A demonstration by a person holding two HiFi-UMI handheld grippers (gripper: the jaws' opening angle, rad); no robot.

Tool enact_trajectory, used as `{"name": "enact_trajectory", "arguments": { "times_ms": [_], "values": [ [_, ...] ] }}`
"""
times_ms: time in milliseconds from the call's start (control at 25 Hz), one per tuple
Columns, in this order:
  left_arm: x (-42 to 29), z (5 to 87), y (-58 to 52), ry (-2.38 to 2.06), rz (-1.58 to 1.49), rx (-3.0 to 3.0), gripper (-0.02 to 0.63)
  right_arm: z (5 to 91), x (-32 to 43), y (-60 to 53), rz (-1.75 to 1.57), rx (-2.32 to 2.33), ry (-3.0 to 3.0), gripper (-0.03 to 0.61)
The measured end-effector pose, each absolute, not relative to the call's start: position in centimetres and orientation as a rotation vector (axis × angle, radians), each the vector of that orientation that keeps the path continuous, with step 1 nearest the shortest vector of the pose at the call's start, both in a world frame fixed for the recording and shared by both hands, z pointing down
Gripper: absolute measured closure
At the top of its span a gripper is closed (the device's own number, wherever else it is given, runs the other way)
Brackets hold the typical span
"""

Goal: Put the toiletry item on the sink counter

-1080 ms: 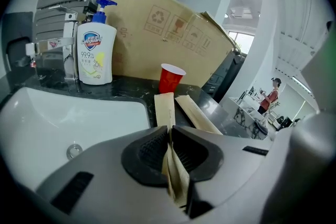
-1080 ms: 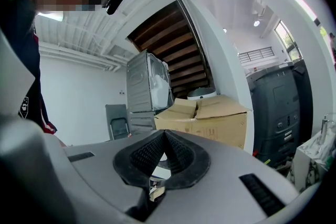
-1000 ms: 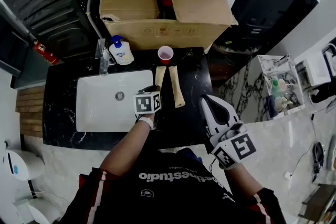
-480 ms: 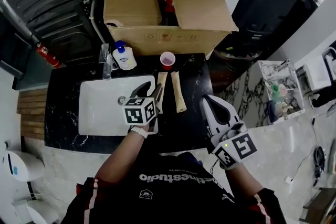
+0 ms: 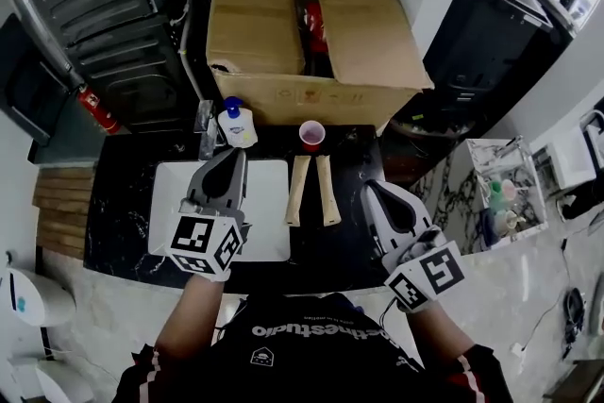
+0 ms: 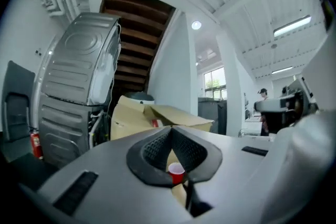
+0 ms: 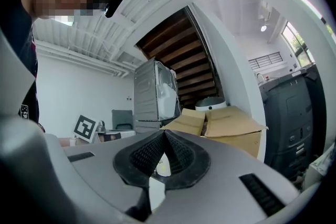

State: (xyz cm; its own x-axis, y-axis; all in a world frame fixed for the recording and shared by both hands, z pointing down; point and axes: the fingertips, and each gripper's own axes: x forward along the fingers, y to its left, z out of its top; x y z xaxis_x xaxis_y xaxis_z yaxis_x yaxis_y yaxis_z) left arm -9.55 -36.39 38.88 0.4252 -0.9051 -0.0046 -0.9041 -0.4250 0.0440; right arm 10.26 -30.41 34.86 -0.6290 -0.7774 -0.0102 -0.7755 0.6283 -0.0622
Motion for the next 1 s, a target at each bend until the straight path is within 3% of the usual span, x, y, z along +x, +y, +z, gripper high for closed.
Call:
{"name": "enact_trajectory", "arguments": {
  "times_ms": [160, 1000],
  "values": [
    [-8.6, 35.6, -34.0, -1.516, -0.226, 2.763, 0.601, 34.5, 9.2, -30.7, -0.107, -1.27, 2.812, 0.541],
    [-5.1, 35.9, -31.2, -1.385, -0.111, 2.941, 0.601, 34.6, 7.2, -29.7, -0.048, -1.195, 2.86, 0.541]
  ]
}}
